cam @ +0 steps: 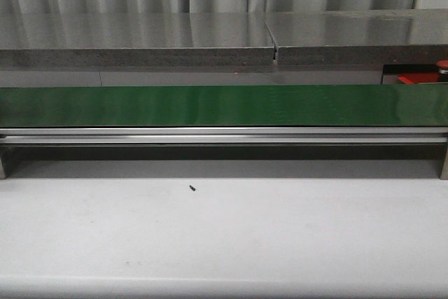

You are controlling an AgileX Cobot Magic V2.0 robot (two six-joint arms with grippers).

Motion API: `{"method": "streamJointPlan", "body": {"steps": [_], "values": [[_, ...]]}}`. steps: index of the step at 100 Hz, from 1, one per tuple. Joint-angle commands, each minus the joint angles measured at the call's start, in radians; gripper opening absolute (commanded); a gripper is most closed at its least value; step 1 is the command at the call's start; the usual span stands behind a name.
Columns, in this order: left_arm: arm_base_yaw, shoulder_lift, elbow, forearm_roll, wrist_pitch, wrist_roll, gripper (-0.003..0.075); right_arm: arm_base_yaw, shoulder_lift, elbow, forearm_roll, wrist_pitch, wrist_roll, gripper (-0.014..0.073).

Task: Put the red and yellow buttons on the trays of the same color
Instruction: 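Set the yellow button on the belt and open the left gripper, then move the left gripper to the red push-button and grasp it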

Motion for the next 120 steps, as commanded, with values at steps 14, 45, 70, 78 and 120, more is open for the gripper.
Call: {"method": "streamJointPlan", "body": {"steps": [14,45,70,78,120], "values": [[-0.003,-0.079,-0.025,-0.008,-0.025,0.01,0.0687,0.0,-0.005,-0.024,0.009,-0.064,-0.005,-0.0118],[-0.003,-0.172,-0.14,0.002,0.005,0.035,0.0652,0.0,-0.005,-0.024,0.009,-0.064,-0.005,-0.0118],[0.06,-0.163,-0.208,0.11,0.017,0.035,0.0652,0.0,-0.005,-0.024,0.009,-0.064,-0.005,-0.0118],[0.107,-0.143,-0.208,0.12,0.027,0.035,0.0652,0.0,-0.005,-0.024,0.009,-0.064,-0.005,-0.0118],[0.266,0.033,-0.208,0.135,-0.05,0.077,0.0652,0.0,-0.005,-0.024,0.009,-0.064,-0.005,-0.0118]]}}
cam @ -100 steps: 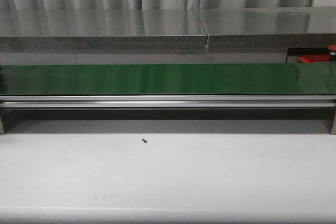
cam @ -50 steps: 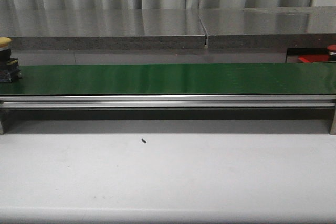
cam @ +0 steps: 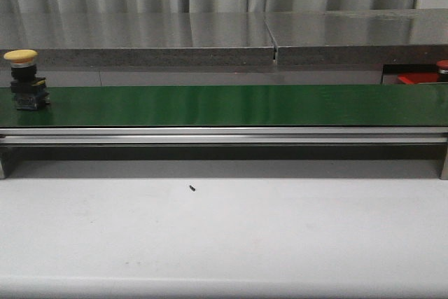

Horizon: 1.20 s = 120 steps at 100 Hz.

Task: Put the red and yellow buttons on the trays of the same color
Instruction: 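Move the left gripper to the red push-button and grasp it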

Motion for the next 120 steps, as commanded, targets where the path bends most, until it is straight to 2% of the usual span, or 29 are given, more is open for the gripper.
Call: {"method": "streamJointPlan", "body": {"steps": [1,21,92,106,113,120], "values": [[0.016,-0.022,-0.031,-0.019,-0.088,0.006,0.0652,0.0,-0.005,-0.024,0.009,-0.064,-0.005,-0.0118],[0.029,0.07,-0.07,-0.017,-0.129,0.015,0.0652,0.0,-0.005,-0.024,0.009,-0.064,-0.005,-0.0118],[0.027,0.376,-0.447,-0.026,-0.063,0.015,0.065,0.0,-0.005,-0.024,0.009,-0.064,-0.005,-0.0118],[0.027,0.395,-0.465,-0.027,-0.061,0.015,0.0601,0.0,-0.005,-0.024,0.009,-0.064,-0.005,-0.0118],[0.027,0.394,-0.465,-0.027,-0.065,0.017,0.0545,0.0,-0.005,-0.024,0.009,-0.064,-0.005,-0.0118],[0.027,0.394,-0.465,-0.027,-0.077,0.017,0.0454,0.0,-0.005,-0.024,0.009,-0.064,-0.005,-0.0118]]}}
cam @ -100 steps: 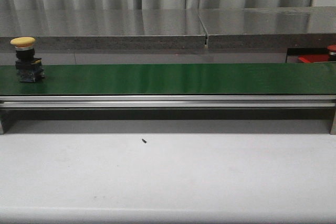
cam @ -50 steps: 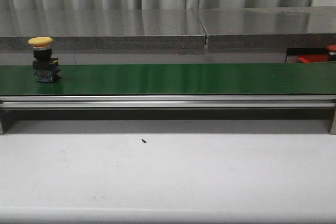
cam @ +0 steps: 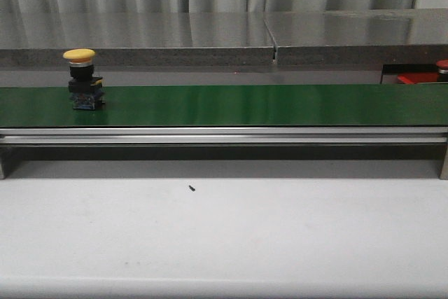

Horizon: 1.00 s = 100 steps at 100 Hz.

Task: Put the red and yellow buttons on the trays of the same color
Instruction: 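Move the left gripper to the red push-button and grasp it, then lower the red button onto the belt and open the left gripper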

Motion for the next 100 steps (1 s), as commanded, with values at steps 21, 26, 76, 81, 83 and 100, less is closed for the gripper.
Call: {"method": "streamJointPlan", "body": {"steps": [21,26,76,81,83,100], "values": [[0.001,-0.068,-0.033,-0.024,-0.061,-0.001,0.009,0.0,-0.005,-0.024,0.009,-0.064,-0.005,-0.0118],[0.001,-0.07,-0.033,-0.027,-0.061,-0.001,0.0016,0.0,-0.005,-0.024,0.009,-0.064,-0.005,-0.0118],[-0.028,-0.309,-0.011,-0.2,0.194,-0.001,-0.0019,0.0,-0.005,-0.024,0.009,-0.064,-0.005,-0.0118],[-0.039,-0.343,0.011,-0.202,0.199,-0.001,-0.0019,0.0,-0.005,-0.024,0.009,-0.064,-0.005,-0.0118],[-0.042,-0.36,0.022,-0.204,0.199,-0.001,-0.0019,0.0,-0.005,-0.024,0.009,-0.064,-0.005,-0.0118],[-0.09,-0.511,0.19,-0.21,0.15,-0.001,-0.0019,0.0,-0.005,-0.024,0.009,-0.064,-0.005,-0.0118]]}}
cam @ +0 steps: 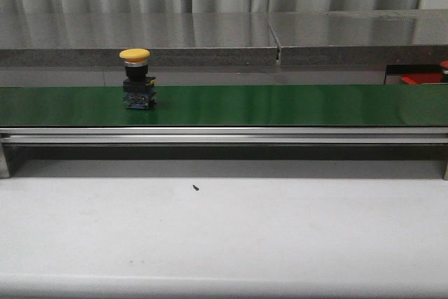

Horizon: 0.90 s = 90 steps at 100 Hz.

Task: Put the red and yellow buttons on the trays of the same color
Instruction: 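Lower the red button onto the belt and open the left gripper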

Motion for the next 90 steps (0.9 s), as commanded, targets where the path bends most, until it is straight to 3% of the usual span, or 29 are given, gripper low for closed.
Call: {"method": "streamJointPlan", "body": {"steps": [1,18,32,90], "values": [[-0.028,-0.134,0.065,-0.048,-0.069,-0.004,-0.0019,0.0,-0.005,-0.024,0.009,-0.064,-0.005,-0.0118],[-0.106,-0.333,0.344,-0.048,-0.22,0.026,-0.0019,0.0,-0.005,-0.024,0.009,-0.064,-0.005,-0.0118],[-0.173,-0.434,0.486,-0.042,-0.317,0.05,-0.0019,0.0,-0.005,-0.024,0.009,-0.064,-0.005,-0.0118],[-0.215,-0.29,0.552,-0.037,-0.398,0.085,-0.0019,0.0,-0.005,-0.024,0.009,-0.064,-0.005,-0.0118]]}}
